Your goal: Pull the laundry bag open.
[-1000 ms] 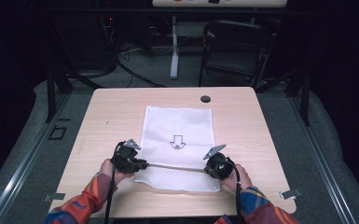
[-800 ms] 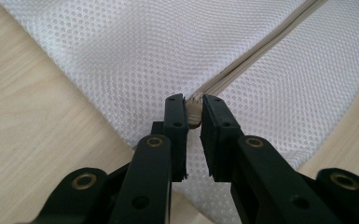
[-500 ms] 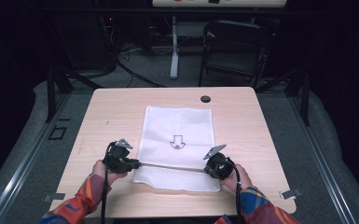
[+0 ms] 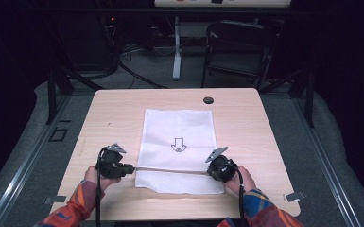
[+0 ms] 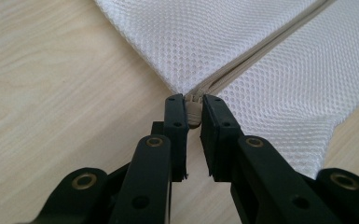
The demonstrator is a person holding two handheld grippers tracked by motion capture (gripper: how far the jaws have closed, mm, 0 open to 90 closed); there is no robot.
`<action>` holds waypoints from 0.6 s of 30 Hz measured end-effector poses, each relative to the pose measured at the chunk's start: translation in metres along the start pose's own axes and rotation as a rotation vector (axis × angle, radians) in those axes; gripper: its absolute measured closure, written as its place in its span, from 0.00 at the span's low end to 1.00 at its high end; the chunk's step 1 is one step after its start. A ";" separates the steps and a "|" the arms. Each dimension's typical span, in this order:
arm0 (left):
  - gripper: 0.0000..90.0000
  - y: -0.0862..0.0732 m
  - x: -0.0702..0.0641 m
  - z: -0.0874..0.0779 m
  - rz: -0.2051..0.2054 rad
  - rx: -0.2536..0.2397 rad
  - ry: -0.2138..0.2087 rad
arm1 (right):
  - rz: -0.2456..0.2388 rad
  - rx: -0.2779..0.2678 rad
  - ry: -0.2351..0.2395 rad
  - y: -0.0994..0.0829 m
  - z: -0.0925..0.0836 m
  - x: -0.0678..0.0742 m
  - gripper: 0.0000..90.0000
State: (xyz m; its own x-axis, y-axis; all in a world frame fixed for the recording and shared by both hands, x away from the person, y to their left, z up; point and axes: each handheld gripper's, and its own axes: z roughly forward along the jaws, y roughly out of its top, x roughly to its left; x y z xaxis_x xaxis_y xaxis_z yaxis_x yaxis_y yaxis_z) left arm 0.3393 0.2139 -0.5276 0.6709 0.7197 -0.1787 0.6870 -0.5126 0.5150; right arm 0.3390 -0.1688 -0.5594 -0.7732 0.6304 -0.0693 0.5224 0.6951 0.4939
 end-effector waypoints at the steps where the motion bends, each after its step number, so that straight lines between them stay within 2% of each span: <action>1: 0.90 -0.001 0.000 0.000 -0.001 0.002 -0.002 | -0.001 0.000 0.000 0.000 0.000 0.000 1.00; 8: 0.90 -0.002 0.002 0.001 -0.011 0.015 -0.021 | 0.012 -0.012 0.013 -0.001 0.001 -0.002 1.00; 11: 0.88 -0.002 0.002 0.002 -0.011 0.013 -0.021 | 0.002 -0.012 0.020 -0.001 0.000 -0.002 1.00; 12: 0.83 -0.001 0.003 0.001 -0.019 0.004 -0.022 | -0.004 -0.018 0.014 -0.001 0.001 -0.001 1.00; 14: 0.66 0.000 0.003 0.000 -0.035 0.003 -0.019 | -0.010 -0.025 0.018 0.000 -0.001 -0.001 0.92; 16: 0.54 0.001 0.003 -0.001 -0.048 0.001 -0.001 | -0.007 -0.040 0.026 0.002 -0.004 -0.001 0.79; 18: 0.45 0.001 0.005 -0.003 -0.059 -0.009 0.014 | 0.000 -0.038 0.014 0.005 -0.007 -0.001 0.64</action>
State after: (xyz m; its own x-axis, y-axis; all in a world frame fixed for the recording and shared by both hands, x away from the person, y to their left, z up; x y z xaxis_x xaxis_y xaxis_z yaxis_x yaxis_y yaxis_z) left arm 0.3422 0.2180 -0.5257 0.6255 0.7548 -0.1975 0.7227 -0.4652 0.5112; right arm 0.3400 -0.1688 -0.5512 -0.7783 0.6253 -0.0571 0.5086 0.6811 0.5267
